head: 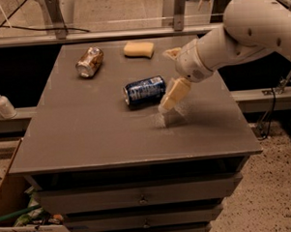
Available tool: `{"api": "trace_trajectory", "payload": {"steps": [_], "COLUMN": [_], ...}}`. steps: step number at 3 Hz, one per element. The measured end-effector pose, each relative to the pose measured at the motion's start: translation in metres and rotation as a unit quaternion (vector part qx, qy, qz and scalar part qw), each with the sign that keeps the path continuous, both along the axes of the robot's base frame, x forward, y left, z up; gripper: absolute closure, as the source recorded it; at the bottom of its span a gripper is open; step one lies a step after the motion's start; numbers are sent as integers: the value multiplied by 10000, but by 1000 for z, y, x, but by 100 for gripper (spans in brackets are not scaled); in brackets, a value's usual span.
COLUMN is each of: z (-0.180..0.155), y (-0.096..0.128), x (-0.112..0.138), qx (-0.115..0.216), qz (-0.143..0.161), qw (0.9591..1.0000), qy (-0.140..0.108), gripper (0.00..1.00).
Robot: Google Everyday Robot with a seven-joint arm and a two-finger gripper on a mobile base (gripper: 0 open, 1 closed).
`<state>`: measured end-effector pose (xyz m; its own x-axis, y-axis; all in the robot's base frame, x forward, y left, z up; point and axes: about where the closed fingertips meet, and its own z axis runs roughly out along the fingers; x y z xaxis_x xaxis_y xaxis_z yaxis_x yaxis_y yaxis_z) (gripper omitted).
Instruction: Knock pepsi can over
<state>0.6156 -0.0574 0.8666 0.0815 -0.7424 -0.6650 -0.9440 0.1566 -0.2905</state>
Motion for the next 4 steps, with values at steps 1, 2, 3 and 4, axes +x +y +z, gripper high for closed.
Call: {"api": "trace_trajectory", "payload": {"steps": [1, 2, 3, 4], "z": [-4, -17, 2, 2], "y": [-16, -30, -32, -33], "x": [-10, -21, -26, -25], "qx": [699, 1500, 1931, 1933], "qz": [-383, -788, -919, -928], "qw": [9968, 9855, 9767, 9766], "qy": [-3, -127, -193, -176], "gripper": [0, 0, 0, 0]}}
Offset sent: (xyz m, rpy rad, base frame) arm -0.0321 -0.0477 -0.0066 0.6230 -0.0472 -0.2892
